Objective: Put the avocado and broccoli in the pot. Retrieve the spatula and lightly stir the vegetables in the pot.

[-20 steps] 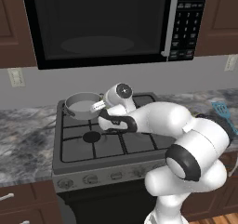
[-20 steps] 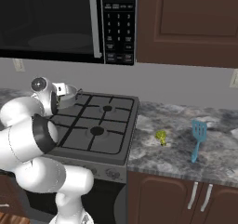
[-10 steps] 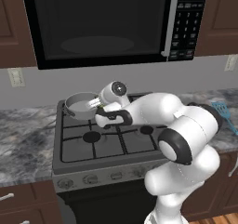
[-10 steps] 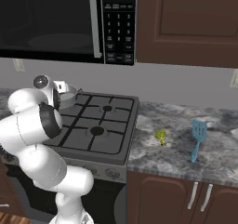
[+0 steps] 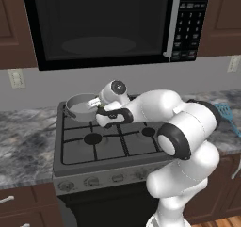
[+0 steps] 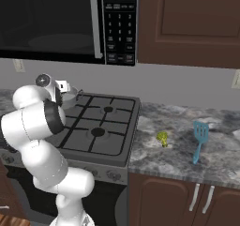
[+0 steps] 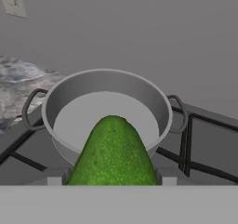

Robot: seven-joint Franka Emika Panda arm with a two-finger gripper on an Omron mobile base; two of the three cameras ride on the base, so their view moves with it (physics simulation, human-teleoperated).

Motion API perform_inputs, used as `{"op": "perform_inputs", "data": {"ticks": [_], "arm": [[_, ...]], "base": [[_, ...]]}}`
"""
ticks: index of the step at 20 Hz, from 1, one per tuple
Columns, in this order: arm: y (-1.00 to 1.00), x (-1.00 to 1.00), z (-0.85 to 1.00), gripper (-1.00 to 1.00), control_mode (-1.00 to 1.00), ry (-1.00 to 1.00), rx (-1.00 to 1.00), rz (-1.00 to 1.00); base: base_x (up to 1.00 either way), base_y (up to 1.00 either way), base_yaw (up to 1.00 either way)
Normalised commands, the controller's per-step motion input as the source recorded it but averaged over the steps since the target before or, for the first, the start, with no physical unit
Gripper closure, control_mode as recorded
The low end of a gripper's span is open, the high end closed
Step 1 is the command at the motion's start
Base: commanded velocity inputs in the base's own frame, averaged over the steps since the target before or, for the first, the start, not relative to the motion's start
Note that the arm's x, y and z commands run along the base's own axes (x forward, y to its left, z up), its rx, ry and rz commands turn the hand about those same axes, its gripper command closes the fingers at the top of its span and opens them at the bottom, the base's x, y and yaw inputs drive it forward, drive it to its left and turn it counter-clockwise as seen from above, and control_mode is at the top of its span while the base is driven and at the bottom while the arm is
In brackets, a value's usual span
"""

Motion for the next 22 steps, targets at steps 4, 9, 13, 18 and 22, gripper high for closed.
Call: {"op": "perform_inputs", "data": {"ticks": [4,9,13,18,22], "arm": [[0.0,0.13,-0.07,1.0,-1.0,0.0,0.0,0.0],[0.0,0.16,-0.03,1.0,-1.0,0.0,0.0,0.0],[0.0,0.27,0.0,1.0,-1.0,0.0,0.0,0.0],[0.01,0.27,0.0,1.0,-1.0,0.01,0.0,0.0],[0.17,0.17,0.0,1.0,-1.0,0.02,0.0,0.0]], "base": [[0.0,0.0,0.0],[0.0,0.0,0.0],[0.0,0.0,0.0],[0.0,0.0,0.0],[0.0,0.0,0.0]]}}
